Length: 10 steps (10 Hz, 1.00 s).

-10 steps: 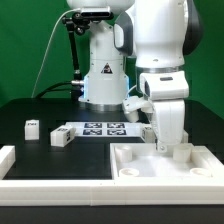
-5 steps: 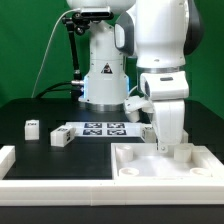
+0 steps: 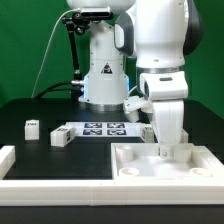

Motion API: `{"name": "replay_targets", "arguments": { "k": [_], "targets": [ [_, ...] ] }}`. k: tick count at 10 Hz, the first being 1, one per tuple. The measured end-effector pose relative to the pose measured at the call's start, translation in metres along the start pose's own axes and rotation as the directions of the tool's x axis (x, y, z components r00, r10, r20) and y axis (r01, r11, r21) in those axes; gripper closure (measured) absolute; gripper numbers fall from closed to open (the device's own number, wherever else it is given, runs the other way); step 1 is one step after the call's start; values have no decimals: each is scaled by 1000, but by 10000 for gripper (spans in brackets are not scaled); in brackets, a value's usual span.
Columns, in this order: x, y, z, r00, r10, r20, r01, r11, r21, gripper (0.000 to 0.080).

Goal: Assemble one leg

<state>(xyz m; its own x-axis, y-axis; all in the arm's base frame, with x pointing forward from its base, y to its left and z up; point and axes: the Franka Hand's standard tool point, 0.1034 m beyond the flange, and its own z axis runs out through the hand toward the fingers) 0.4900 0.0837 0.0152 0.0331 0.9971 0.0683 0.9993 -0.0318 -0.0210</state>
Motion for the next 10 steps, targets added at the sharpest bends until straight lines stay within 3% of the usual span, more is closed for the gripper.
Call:
{"name": "replay_targets", "arguments": {
  "k": [4, 9, 10],
  "targets": [
    [-1, 0, -1, 1000, 4, 0, -4, 1000, -3, 150],
    [7, -24, -46, 986, 163, 19, -161, 985, -54, 150],
    [8, -25, -48, 983, 182, 18, -181, 982, -58, 150]
  ]
}}
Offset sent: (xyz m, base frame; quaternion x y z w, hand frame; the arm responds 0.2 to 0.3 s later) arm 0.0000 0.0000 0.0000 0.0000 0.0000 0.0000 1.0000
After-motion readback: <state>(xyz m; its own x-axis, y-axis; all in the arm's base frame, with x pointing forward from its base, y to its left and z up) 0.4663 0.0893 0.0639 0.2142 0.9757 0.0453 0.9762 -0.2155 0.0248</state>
